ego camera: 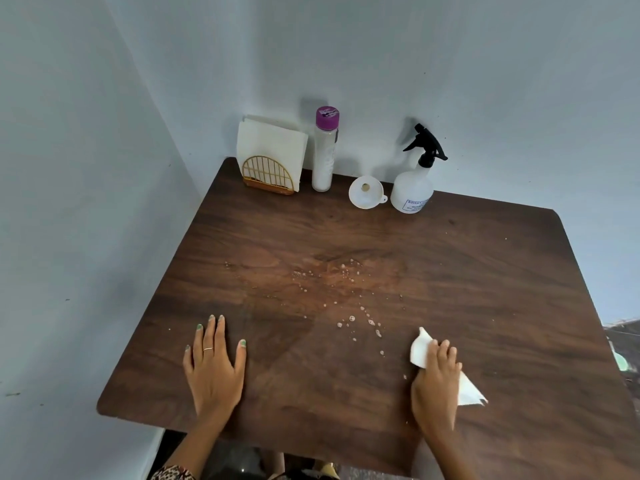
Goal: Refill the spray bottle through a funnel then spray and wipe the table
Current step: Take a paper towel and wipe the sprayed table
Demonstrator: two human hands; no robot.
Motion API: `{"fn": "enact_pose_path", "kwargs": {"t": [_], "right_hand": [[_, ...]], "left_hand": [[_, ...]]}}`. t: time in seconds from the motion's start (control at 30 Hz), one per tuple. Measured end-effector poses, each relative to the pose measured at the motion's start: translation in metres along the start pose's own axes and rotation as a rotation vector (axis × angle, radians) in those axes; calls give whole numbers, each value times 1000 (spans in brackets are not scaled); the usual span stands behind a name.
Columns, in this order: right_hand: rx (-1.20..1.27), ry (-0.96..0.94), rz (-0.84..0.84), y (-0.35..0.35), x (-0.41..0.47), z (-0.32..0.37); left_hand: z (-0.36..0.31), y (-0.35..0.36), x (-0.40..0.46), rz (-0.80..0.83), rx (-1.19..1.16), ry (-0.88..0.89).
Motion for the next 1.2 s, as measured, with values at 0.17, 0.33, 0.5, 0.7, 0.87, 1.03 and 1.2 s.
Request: {"fn": "enact_pose_path", "kwargs": {"t": [0.17, 0.33, 0.5, 0.7, 0.87, 1.03, 1.2], "right_hand": [[9, -379, 24, 21, -50, 63], [69, -781, 50, 34, -95, 98], [165, -883, -119, 18, -71, 89], [234, -630, 4, -5, 13, 56], [122, -241, -149, -22, 80, 62], [162, -378, -10, 1, 31, 124], [296, -774, 259, 17, -64, 153]], "left_hand": [[0, 0, -1, 2, -3, -8], [1, 0, 0, 2, -16, -11], [3, 1, 0, 3, -22, -16], [1, 0, 0, 0, -25, -12], [3, 2, 1, 9, -22, -15], [2, 0, 1, 8, -25, -11], [1, -1, 1, 2, -36, -19]]}}
Point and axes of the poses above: each hand's wrist, its own x-axis towards the middle knuckle, its own y-axis out of the palm, z = x × y, the point moved 1 cm from there along x, towards the middle knuckle, and after that the axes turned 10 degrees about -z, right-handed, at the moved point
